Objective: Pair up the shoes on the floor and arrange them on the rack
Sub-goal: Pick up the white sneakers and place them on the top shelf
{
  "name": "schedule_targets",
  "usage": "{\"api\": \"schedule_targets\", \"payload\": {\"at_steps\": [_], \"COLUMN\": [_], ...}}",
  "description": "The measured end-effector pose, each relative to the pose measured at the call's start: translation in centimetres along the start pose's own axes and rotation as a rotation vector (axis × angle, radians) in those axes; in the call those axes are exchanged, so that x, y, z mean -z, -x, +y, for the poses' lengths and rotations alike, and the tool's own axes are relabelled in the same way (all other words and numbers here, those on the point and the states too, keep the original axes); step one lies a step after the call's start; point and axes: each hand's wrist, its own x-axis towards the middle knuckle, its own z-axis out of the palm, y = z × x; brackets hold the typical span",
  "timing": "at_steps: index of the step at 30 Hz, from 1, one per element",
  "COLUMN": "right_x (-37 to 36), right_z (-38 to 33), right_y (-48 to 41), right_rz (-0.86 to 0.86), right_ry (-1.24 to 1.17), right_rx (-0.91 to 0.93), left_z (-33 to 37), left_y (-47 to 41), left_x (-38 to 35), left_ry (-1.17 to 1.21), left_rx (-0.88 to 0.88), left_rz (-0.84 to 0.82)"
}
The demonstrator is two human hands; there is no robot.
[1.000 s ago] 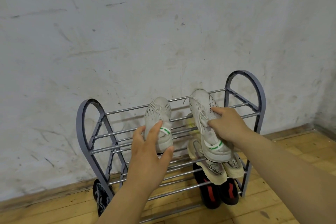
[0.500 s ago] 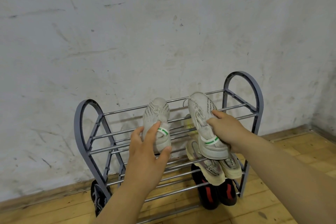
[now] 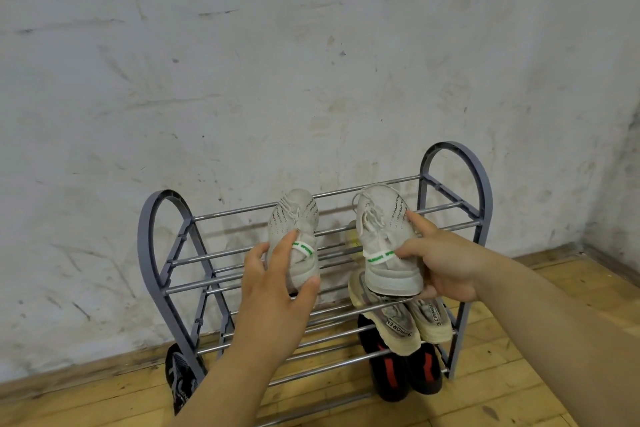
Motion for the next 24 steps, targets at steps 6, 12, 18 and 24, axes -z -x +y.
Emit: {"api": "schedule_targets", "payload": {"at_steps": [6, 12, 18, 24], "right_x": [-0.2, 0.4, 1.0, 1.4], "right_z": [-0.1, -0.4, 1.2, 1.3], "right_y": [-0.1, 0.3, 0.7, 0.7], "right_rz": [0.172, 0.208, 0.1, 0.204], "right_ry": [-0.279, -0.511, -0.392, -0.449], "right_rx": [0.152, 0.172, 0.085, 0.163], "left_z": [0.1, 0.1, 0.3, 1.0], "left_y": [0.1, 0.2, 0.1, 0.2], "left_x": [0.1, 0.3, 0.3, 0.1], "left_ry": [-0.002, -0.009, -0.019, -0.001], "left_rx": [0.007, 0.016, 0.024, 0.053], "left_rz": [-0.007, -0.014, -0.006, 0.0]}}
